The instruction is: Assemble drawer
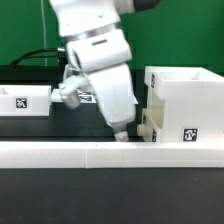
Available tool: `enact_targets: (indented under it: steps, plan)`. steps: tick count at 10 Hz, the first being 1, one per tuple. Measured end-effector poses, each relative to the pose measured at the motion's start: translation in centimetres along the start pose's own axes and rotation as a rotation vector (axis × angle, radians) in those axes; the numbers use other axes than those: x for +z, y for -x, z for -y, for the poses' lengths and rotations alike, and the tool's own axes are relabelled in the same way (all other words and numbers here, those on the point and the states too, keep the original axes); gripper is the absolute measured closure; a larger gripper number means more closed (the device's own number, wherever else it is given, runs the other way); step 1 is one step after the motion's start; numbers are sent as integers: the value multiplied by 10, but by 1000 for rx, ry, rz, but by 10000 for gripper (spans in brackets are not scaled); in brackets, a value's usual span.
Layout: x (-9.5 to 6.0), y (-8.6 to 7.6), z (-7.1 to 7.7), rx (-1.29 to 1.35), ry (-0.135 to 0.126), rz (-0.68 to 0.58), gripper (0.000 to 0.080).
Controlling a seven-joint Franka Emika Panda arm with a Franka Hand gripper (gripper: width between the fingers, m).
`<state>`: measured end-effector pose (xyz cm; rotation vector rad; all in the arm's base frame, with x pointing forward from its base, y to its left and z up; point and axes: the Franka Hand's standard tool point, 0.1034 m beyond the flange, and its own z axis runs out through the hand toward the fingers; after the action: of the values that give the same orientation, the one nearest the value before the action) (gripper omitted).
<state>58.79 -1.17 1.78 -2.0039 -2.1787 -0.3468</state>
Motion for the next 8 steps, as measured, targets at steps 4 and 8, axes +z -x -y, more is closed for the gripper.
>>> enact_targets:
  steps: [4, 8]
  plan:
    - [-31, 43, 51, 112, 24, 31, 150]
    - [-50, 54, 79, 168, 19, 60, 150]
